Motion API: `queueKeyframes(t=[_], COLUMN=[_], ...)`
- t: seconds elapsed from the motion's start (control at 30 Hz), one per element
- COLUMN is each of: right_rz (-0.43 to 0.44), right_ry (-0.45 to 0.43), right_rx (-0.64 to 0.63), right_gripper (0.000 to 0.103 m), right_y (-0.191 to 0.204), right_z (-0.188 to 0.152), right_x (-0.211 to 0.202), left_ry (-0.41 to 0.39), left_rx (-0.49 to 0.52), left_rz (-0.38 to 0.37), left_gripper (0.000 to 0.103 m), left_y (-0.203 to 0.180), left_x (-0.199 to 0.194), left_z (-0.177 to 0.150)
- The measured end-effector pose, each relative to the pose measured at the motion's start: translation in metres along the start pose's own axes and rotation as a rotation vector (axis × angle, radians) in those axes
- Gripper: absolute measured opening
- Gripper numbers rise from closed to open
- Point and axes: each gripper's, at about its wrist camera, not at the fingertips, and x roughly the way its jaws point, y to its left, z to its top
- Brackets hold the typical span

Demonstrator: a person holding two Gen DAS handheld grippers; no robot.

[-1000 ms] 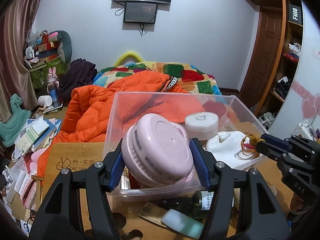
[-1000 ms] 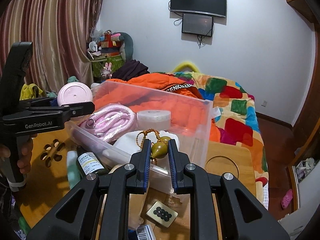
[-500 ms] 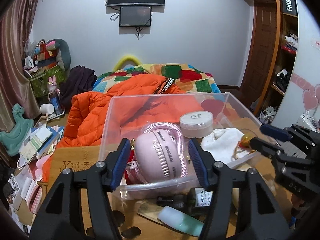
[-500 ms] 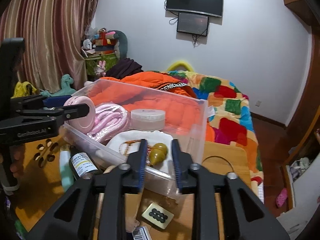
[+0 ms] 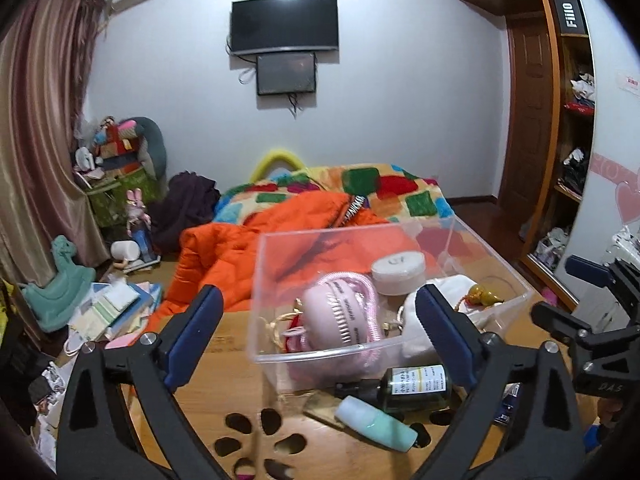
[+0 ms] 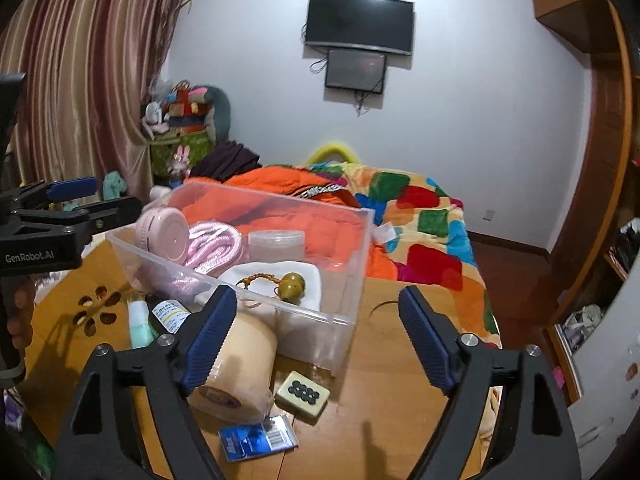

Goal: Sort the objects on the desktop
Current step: 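Grasp the beige round tub with the right tool while the left tool withdraws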

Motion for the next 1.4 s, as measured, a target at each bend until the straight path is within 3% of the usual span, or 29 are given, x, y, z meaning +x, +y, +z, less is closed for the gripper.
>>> queueKeyframes(t=[0.23, 0.4, 0.53, 0.73, 0.97, 1.07, 1.17, 1.4], right_rz=[0.042, 0.094, 0.173, 0.128, 0.118, 0.126, 0.145, 0.150], right_ry=[0.015, 0.063, 0.123, 0.182, 0.223, 0.228, 0.234, 0.198], right_rx=[0.054, 0.045, 0.048, 0.015, 0.043, 0.058, 0.065, 0.069], right_gripper=[0.085, 0.085, 0.086, 0.086, 0.085, 0.082, 0.067, 0.067], right_y=[0.001, 0.016, 0.033, 0.048, 0.047, 0.043, 0.041, 0.040], right_z=[-0.008, -0.021, -0.032, -0.047, -0.049, -0.049, -0.050, -0.050], right_x=[-0.010, -0.001, 0.009, 0.028, 0.042, 0.043, 0.044, 0.034], left_ry=[0.003, 0.050, 0.105, 0.177, 0.268, 0.278, 0.280, 0.296], left_rx=[-0.048, -0.052, -0.077, -0.081, -0.119, -0.105, -0.085, -0.062], left_rz=[0.015, 0.024, -0.019, -0.011, -0.059, -0.075, -0.080, -0.054], left_gripper=[0.100, 0.100, 0.100, 0.100, 0.100, 0.100, 0.100, 0.100], left_y=[0.018, 0.024, 0.031, 0.034, 0.027, 0.016, 0.005, -0.013], left_x=[-0.014, -0.013, -0.013, -0.007, 0.017, 0.021, 0.023, 0.031], left_z=[-0.007, -0.025, -0.044, -0.068, -0.085, -0.087, -0.088, -0.087])
